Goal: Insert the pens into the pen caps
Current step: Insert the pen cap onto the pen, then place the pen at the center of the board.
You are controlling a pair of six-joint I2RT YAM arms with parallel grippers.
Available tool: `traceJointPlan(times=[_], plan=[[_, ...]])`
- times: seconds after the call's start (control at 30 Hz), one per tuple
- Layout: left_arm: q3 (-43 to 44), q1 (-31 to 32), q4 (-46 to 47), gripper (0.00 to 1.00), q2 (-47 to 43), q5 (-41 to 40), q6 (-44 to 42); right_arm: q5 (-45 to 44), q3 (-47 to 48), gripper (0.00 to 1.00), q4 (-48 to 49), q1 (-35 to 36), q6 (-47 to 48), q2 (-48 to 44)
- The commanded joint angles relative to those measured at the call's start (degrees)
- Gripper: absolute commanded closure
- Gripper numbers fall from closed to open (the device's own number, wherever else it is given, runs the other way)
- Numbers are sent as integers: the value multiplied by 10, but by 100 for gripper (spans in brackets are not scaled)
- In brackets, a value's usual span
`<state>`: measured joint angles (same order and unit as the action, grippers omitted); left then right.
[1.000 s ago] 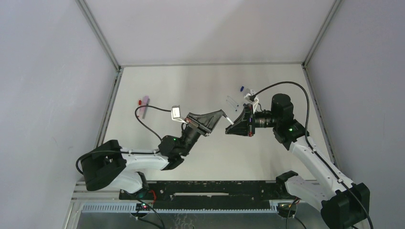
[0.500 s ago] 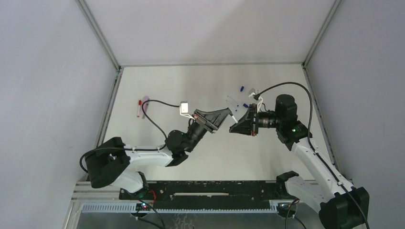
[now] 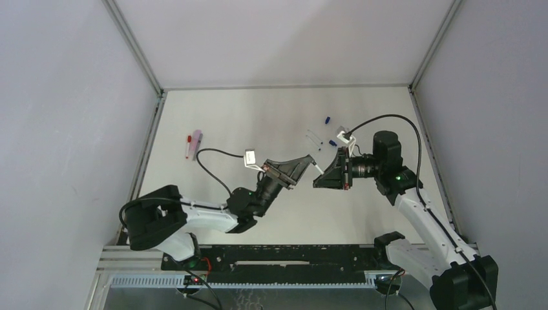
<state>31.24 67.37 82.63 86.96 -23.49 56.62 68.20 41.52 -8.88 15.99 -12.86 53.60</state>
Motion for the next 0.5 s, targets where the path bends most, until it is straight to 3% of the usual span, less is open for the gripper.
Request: traceJointPlan(times=[0.0, 0.07, 0.13, 0.23, 0.47], plan=[[-69, 86, -66, 92, -11, 152, 35, -44, 22, 100, 72, 22, 64, 5], [-94, 78, -34, 81, -45, 108, 6, -30, 21, 100, 52, 26, 95, 7], [-109, 74, -32, 60, -86, 69, -25, -14, 21, 100, 38, 26, 120, 9], [-122, 74, -47, 42, -136, 34, -70, 6, 22, 100, 31, 26, 128, 9], [-171, 74, -15, 34, -184, 37, -168, 49, 22, 100, 20, 19, 153, 3]])
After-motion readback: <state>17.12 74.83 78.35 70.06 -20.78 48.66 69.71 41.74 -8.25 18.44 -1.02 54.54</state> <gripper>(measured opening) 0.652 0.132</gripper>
